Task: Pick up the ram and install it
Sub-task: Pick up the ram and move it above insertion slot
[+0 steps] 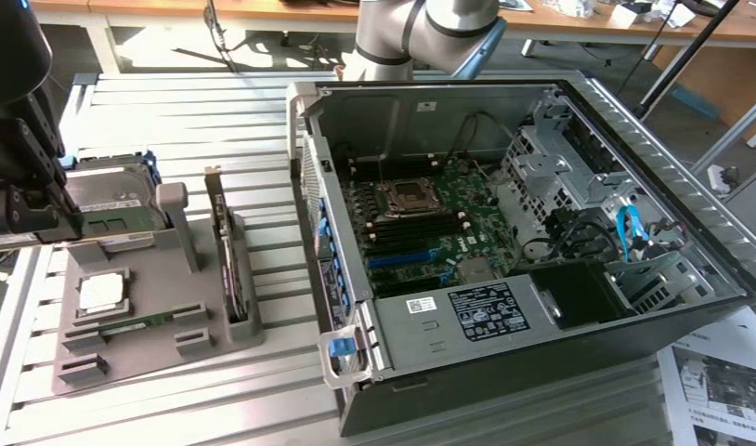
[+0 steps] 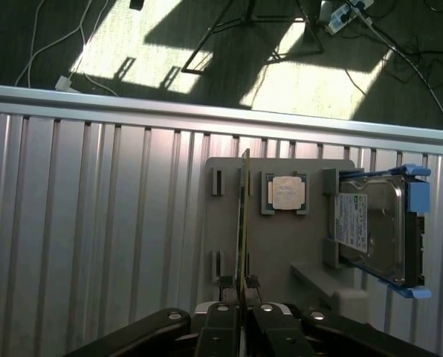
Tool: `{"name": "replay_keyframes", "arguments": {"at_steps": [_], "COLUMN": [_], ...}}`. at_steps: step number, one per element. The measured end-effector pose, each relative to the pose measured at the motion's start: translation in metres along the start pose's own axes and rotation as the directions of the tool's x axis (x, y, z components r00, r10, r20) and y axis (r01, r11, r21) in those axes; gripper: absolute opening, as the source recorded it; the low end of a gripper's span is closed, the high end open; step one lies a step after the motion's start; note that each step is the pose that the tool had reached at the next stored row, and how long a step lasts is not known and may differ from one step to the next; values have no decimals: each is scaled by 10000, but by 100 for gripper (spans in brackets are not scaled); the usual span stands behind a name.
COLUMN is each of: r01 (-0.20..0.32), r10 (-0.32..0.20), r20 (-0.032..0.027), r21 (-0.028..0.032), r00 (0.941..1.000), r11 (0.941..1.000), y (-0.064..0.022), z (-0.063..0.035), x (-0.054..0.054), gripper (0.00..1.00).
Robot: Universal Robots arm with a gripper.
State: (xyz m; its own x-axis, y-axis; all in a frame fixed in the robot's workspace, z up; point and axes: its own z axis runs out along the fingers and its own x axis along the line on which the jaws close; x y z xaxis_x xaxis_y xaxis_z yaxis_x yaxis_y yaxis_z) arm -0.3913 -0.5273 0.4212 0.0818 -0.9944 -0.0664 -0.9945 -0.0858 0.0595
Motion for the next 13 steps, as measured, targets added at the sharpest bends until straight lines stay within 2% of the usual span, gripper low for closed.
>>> {"name": "replay_keyframes", "arguments": {"at_steps": [8,13], "r01": [0,1], "r10": [0,-1], "r20": [2,1], "r21": [3,2], "r00": [10000,10000], "r11": [10000,10000], "y": [-117,-151], "z": [-6,-8], "x": [10,13], "gripper": [14,14]}}
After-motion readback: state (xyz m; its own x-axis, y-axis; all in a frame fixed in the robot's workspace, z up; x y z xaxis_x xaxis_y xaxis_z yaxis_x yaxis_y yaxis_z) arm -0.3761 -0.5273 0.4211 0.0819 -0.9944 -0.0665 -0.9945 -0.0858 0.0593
